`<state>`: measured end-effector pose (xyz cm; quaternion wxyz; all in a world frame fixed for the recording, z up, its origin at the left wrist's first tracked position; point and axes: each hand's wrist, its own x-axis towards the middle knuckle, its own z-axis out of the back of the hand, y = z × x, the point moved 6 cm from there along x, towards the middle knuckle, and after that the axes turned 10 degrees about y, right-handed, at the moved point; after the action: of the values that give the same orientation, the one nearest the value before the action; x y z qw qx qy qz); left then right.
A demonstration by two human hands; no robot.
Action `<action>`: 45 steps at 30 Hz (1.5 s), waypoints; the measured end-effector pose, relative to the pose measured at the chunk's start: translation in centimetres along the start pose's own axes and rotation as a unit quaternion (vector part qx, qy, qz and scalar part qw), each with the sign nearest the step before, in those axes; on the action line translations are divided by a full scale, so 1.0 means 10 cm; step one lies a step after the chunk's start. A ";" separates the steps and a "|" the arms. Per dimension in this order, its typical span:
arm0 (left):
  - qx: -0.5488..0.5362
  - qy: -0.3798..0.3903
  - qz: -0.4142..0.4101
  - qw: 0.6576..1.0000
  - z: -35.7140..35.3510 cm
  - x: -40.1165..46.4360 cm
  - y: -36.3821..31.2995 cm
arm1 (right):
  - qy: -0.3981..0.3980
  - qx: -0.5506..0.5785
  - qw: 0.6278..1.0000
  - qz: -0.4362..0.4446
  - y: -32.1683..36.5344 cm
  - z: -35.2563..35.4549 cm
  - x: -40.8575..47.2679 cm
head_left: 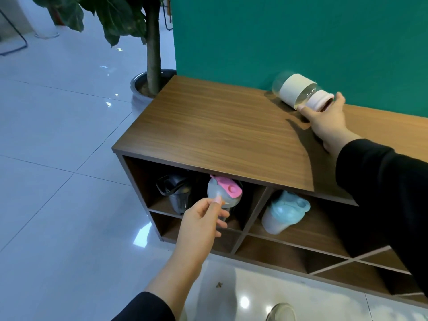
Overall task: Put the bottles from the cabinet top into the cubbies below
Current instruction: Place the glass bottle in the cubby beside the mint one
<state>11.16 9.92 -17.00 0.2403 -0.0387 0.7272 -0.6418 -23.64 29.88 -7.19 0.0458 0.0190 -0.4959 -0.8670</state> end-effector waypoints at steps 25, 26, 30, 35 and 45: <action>-0.100 0.098 0.010 0.990 -0.34 -0.36 -0.08 | 0.059 0.126 0.960 0.245 0.26 0.52 -2.81; -0.131 0.142 0.050 0.980 -0.46 -0.42 -0.03 | 0.079 0.104 0.962 0.241 0.20 0.50 -3.02; -0.178 0.262 0.166 0.934 -0.99 -0.70 0.20 | 0.100 0.078 0.971 0.202 -0.12 0.45 -3.57; -0.201 0.257 0.219 0.919 -1.42 -0.76 0.44 | -0.003 0.235 0.972 0.023 -0.72 0.50 -3.66; 0.012 0.203 0.276 0.939 -1.80 -0.47 0.78 | -0.048 0.115 0.991 -0.053 -1.55 0.72 -2.76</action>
<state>10.08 29.41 -21.98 0.2558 0.2975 0.7351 -0.5529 2.31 46.60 -17.26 -0.0268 0.0088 -0.5920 -0.8055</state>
